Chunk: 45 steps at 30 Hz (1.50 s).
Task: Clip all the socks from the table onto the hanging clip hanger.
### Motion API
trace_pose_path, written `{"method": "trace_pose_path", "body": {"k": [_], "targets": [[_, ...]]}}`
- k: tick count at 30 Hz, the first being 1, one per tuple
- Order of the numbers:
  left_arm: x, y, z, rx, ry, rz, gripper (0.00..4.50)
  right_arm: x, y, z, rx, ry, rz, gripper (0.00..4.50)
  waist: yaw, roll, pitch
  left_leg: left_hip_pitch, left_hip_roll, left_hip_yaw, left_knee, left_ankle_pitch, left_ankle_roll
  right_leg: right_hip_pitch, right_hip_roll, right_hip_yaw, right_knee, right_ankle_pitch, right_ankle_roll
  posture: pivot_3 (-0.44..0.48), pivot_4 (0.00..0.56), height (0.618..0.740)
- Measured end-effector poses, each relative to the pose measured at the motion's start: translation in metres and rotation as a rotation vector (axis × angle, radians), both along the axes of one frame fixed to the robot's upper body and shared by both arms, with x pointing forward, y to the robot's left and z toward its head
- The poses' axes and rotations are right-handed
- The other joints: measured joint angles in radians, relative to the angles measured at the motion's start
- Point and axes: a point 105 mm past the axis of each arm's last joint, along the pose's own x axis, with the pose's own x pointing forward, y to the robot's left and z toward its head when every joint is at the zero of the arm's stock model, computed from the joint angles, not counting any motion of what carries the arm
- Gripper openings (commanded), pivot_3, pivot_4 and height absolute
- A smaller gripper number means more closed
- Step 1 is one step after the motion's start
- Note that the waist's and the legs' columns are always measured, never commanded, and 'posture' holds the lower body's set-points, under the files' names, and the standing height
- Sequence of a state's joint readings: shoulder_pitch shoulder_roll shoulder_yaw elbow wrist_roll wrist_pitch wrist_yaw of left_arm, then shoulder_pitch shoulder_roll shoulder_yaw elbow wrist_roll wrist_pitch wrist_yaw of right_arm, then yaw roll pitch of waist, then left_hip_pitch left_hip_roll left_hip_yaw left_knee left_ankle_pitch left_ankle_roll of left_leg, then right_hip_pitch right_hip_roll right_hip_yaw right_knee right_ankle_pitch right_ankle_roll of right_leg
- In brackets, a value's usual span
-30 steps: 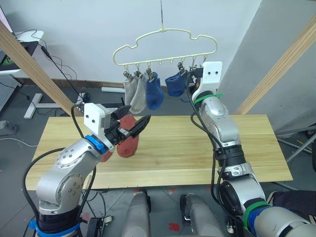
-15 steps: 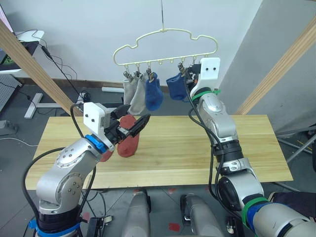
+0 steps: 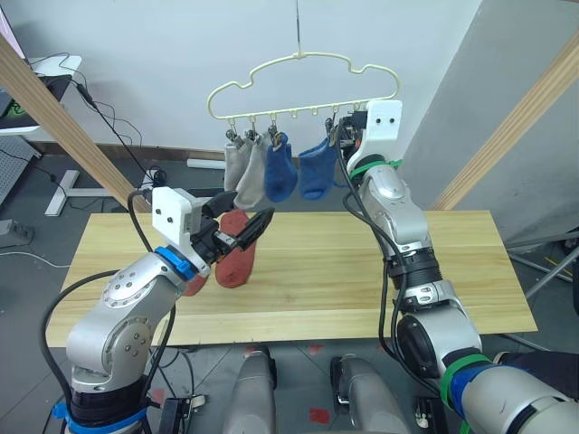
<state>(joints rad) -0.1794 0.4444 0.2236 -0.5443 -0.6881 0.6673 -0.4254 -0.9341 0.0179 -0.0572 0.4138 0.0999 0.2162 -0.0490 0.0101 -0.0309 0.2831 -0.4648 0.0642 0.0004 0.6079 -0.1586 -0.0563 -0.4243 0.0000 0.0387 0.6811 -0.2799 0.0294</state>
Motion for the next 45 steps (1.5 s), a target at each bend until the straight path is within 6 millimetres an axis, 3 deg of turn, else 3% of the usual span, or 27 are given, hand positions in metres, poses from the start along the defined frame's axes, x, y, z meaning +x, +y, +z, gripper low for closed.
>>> {"method": "trace_pose_path", "body": {"k": [8, 15, 24, 27, 30, 32, 40, 44, 45], "targets": [[0.0, 0.0, 0.0, 0.0, 0.0, 0.001, 4.5, 0.0, 0.004, 0.011, 0.003, -0.031, 0.008, 1.57, 0.0, 0.0, 0.0, 0.0, 0.0, 0.0, 0.0, 0.0, 0.0, 0.0, 0.0, 0.0, 0.0, 0.0, 0.0, 0.142, 0.296, 0.74], [0.0, 0.0, 0.0, -0.003, 0.001, 0.001, 4.5, 0.0, 0.004, 0.01, 0.005, -0.031, 0.014, 0.03, 0.001, 0.0, 0.0, 0.0, 0.0, 0.0, 0.0, 0.0, 0.0, 0.0, 0.0, 0.0, 0.0, 0.0, 0.0, 0.145, 0.293, 0.74], [0.002, 0.002, -0.005, 0.01, 0.022, 0.024, 4.5, 0.001, -0.003, 0.01, 0.017, -0.018, 0.056, 0.03, 0.007, 0.0, 0.0, 0.0, 0.0, 0.0, 0.0, 0.0, 0.0, 0.0, 0.0, 0.0, 0.0, 0.0, 0.0, 0.124, 0.293, 0.74], [0.011, 0.01, -0.031, 0.114, 0.105, 0.072, 4.5, 0.002, -0.005, 0.007, 0.016, 0.032, 0.135, 0.03, 0.01, 0.001, 0.0, 0.004, 0.0, 0.001, 0.0, 0.0, 0.0, 0.003, 0.0, 0.001, 0.0, 0.0, 0.0, 0.119, 0.293, 0.74], [0.032, 0.027, -0.082, 0.222, 0.251, 0.166, 4.5, -0.003, -0.001, 0.001, 0.081, 0.139, 0.288, 0.03, 0.011, 0.001, 0.001, 0.006, 0.0, 0.002, -0.001, 0.0, 0.0, 0.004, 0.0, 0.001, 0.0, 0.0, 0.0, 0.085, 0.295, 0.74], [0.045, 0.031, -0.104, 0.293, 0.289, 0.193, 4.5, -0.007, 0.002, -0.001, 0.139, 0.207, 0.369, 0.03, 0.014, 0.001, 0.001, 0.006, 0.0, 0.002, 0.0, 0.0, 0.0, 0.004, 0.0, 0.001, 0.001, 0.0, 0.0, 0.065, 0.295, 0.74], [0.09, 0.036, -0.13, 0.465, 0.264, 0.257, 4.5, -0.023, 0.004, 0.003, 0.247, 0.333, 0.501, 0.03, 0.006, 0.001, 0.001, 0.004, 0.0, 0.002, -0.001, 0.0, 0.001, 0.002, 0.0, 0.001, 0.0, 0.0, 0.0, 0.019, 0.298, 0.74], [0.096, 0.037, -0.155, 0.508, 0.335, 0.258, 4.5, -0.026, 0.005, 0.004, 0.254, 0.349, 0.511, 0.03, -0.005, 0.001, 0.001, 0.003, 0.0, 0.002, -0.001, 0.0, 0.001, 0.002, 0.0, 0.0, 0.0, 0.0, 0.0, 0.007, 0.299, 0.74], [0.097, 0.036, -0.155, 0.509, 0.329, 0.254, 4.32, -0.027, 0.004, 0.004, 0.256, 0.35, 0.51, 0.01, -0.005, 0.001, 0.001, 0.003, 0.0, 0.002, -0.001, 0.0, 0.001, 0.002, 0.0, 0.0, 0.0, 0.0, 0.0, 0.005, 0.299, 0.74]]}}
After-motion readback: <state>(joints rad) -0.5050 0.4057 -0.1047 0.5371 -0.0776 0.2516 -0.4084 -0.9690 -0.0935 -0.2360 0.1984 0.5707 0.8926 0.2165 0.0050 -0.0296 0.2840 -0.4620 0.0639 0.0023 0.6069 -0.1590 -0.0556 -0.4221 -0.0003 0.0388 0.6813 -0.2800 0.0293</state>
